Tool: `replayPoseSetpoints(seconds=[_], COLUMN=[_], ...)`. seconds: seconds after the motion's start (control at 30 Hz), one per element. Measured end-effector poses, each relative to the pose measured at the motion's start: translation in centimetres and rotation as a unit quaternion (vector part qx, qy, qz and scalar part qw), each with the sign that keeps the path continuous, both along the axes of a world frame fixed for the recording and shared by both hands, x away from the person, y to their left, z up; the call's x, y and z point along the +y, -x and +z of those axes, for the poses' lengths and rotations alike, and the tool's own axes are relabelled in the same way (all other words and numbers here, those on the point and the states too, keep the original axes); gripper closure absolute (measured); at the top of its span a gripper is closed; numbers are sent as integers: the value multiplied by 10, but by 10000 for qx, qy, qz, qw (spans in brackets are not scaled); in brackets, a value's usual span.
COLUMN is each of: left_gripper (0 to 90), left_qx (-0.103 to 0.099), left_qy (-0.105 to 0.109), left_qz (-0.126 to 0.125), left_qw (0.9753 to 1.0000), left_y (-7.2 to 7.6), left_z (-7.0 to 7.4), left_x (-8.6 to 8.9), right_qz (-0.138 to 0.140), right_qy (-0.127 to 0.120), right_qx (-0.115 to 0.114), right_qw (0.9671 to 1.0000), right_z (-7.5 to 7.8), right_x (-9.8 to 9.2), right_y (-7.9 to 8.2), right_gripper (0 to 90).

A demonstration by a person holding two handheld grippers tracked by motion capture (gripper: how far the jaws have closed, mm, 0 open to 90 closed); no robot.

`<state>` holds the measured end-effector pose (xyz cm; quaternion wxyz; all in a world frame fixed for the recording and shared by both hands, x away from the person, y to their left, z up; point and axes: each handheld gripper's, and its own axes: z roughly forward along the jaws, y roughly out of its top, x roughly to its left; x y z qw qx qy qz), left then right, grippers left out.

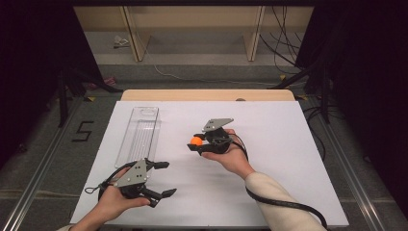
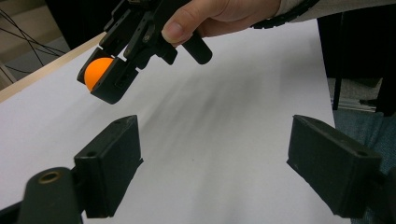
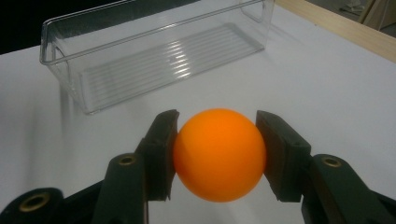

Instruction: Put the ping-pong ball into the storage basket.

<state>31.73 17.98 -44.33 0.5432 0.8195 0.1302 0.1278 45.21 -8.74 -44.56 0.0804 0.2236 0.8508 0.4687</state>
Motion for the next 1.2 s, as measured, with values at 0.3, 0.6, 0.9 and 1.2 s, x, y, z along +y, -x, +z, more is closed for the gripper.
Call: replayPoseSetpoints(seconds=[0.3, 0.6, 0.9, 1.2], left_gripper=[168, 168, 168, 168], left_qx=[-3, -2, -20, -4], left_qy=[-14, -16, -28, -13], left_qz=[-8, 0, -9, 8], left_qw=[10000, 10000, 10000, 10000], left_y=[0, 0, 0, 0], left_z=[0, 0, 0, 0], left_x=[0, 0, 0, 0], right_qz=[21, 29, 29, 32], right_qy=[-37, -49, -73, -91], right_qx=[-7, -3, -26, -37], right_qw=[10000, 10000, 10000, 9999], right_z=[1, 3, 4, 6], right_x=[4, 7, 9, 12], right_y=[0, 0, -1, -4], right_gripper=[513, 513, 513, 513])
